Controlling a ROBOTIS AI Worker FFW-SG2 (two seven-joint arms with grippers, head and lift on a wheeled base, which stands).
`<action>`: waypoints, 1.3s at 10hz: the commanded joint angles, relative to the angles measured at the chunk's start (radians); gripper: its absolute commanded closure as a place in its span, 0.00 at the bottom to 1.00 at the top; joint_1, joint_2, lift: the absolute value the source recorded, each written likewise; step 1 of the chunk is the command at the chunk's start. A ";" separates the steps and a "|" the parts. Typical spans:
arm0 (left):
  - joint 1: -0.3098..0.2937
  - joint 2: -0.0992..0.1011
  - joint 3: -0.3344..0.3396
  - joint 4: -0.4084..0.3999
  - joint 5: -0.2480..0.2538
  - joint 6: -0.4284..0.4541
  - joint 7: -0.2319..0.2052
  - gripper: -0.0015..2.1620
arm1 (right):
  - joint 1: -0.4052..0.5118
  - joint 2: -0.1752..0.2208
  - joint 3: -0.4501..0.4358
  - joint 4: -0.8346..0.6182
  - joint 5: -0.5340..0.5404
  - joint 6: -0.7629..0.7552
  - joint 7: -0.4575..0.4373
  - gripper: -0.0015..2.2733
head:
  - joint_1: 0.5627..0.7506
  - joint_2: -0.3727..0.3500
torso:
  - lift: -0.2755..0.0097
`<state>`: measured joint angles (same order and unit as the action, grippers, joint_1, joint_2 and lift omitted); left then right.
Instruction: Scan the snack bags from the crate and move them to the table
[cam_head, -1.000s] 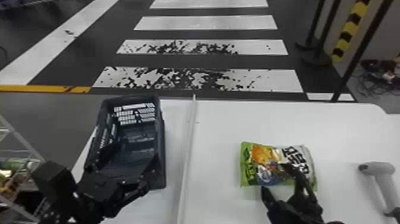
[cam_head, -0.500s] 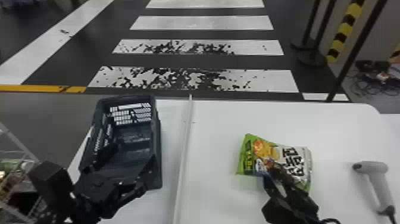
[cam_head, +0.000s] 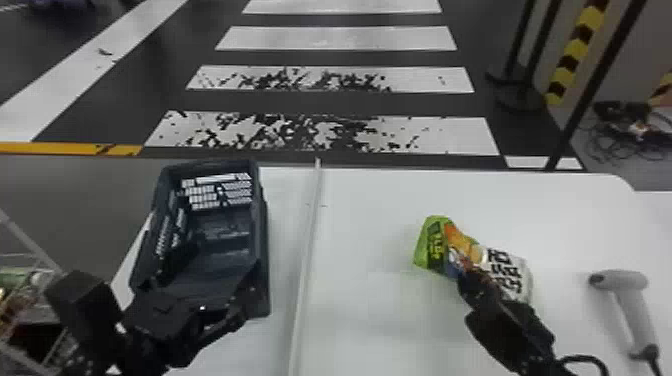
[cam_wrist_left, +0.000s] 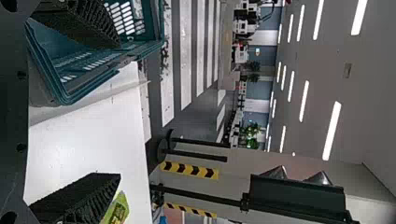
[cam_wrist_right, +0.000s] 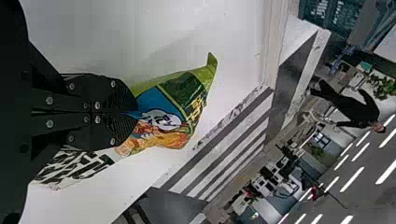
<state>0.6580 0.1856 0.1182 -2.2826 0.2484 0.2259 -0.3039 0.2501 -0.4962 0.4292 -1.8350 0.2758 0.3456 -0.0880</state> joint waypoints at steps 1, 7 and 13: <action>0.000 0.000 -0.005 -0.005 0.000 -0.003 0.000 0.00 | 0.018 0.015 -0.109 -0.105 -0.139 0.123 0.016 0.99 | 0.70 0.58 | 0.63; 0.005 0.000 -0.018 -0.018 0.000 -0.003 -0.001 0.00 | 0.046 0.117 -0.563 -0.389 -0.784 0.660 0.169 0.99 | 0.70 0.42 | 0.63; 0.020 0.003 -0.018 -0.023 -0.001 -0.009 -0.004 0.00 | 0.023 0.189 -0.728 -0.382 -1.198 0.774 0.234 0.99 | 0.70 0.48 | 0.63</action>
<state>0.6773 0.1883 0.0995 -2.3055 0.2469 0.2172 -0.3083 0.2785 -0.3095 -0.2840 -2.2283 -0.8780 1.1055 0.1453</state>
